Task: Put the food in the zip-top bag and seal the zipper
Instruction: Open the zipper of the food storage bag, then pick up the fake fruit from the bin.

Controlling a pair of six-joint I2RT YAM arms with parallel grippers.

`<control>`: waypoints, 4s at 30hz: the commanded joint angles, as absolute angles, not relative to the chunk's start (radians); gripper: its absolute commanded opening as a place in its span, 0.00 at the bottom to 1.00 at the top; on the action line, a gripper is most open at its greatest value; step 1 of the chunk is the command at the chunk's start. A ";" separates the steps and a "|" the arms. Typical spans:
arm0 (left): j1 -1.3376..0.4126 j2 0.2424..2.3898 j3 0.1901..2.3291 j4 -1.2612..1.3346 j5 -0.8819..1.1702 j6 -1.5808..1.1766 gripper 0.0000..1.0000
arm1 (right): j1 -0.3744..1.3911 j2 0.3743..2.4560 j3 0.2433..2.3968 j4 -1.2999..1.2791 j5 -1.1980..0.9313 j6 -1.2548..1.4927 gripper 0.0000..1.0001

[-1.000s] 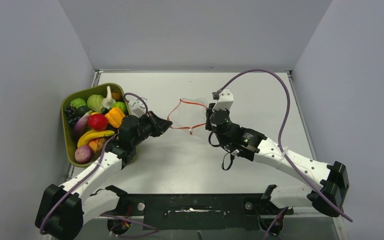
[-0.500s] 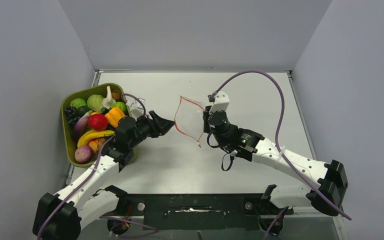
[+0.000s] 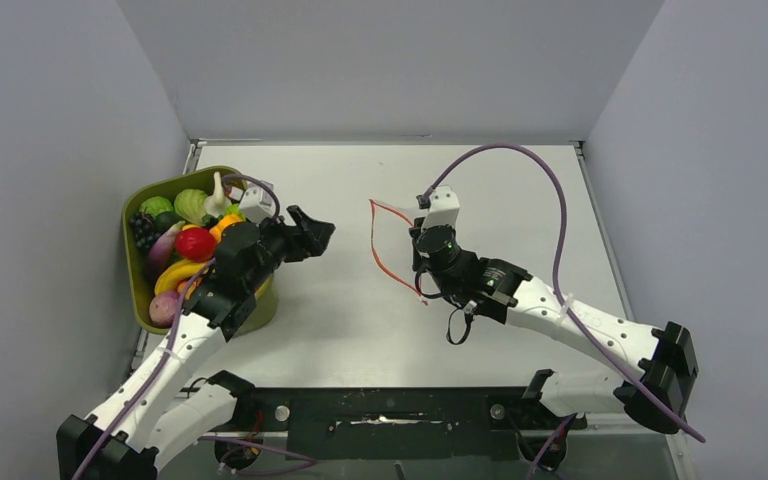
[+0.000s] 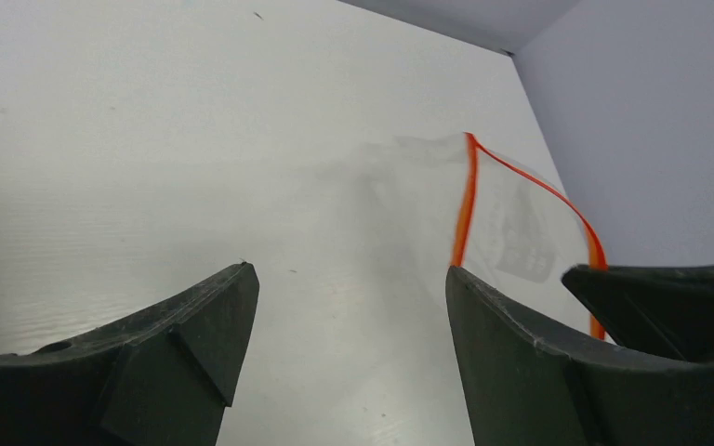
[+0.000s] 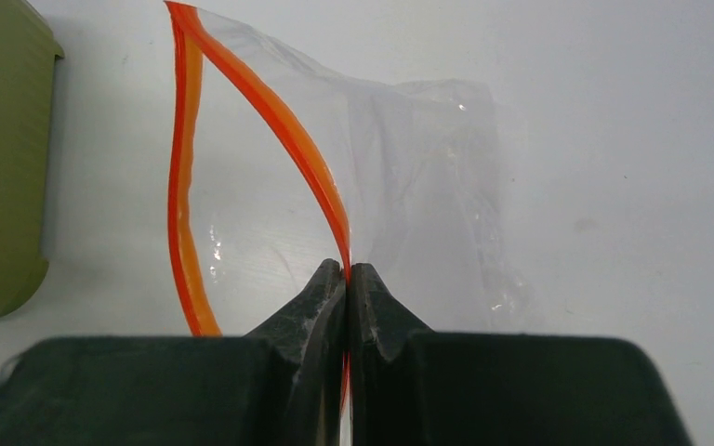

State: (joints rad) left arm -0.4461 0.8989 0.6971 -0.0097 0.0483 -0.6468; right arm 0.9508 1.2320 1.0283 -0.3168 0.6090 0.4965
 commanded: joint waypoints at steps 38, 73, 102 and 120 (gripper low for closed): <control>-0.007 0.869 0.926 -0.537 -0.579 -0.526 0.96 | 0.945 1.115 0.925 -0.221 0.578 0.508 0.00; 0.055 0.923 0.779 -0.339 -0.499 -0.518 0.81 | 0.925 1.107 0.893 -0.224 0.553 0.518 0.00; 0.043 0.811 0.877 -0.472 -0.360 -0.399 0.48 | 0.923 1.091 0.901 -0.244 0.525 0.566 0.00; -0.074 0.693 0.892 -0.464 0.069 -0.279 0.47 | 0.922 1.176 0.976 -0.259 0.507 0.661 0.00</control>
State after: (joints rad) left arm -0.0517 0.7208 0.9028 -0.5434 -0.1013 -0.3000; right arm 0.9287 1.1675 0.9295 -0.3107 0.5106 0.6132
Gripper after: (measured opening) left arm 0.652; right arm 0.033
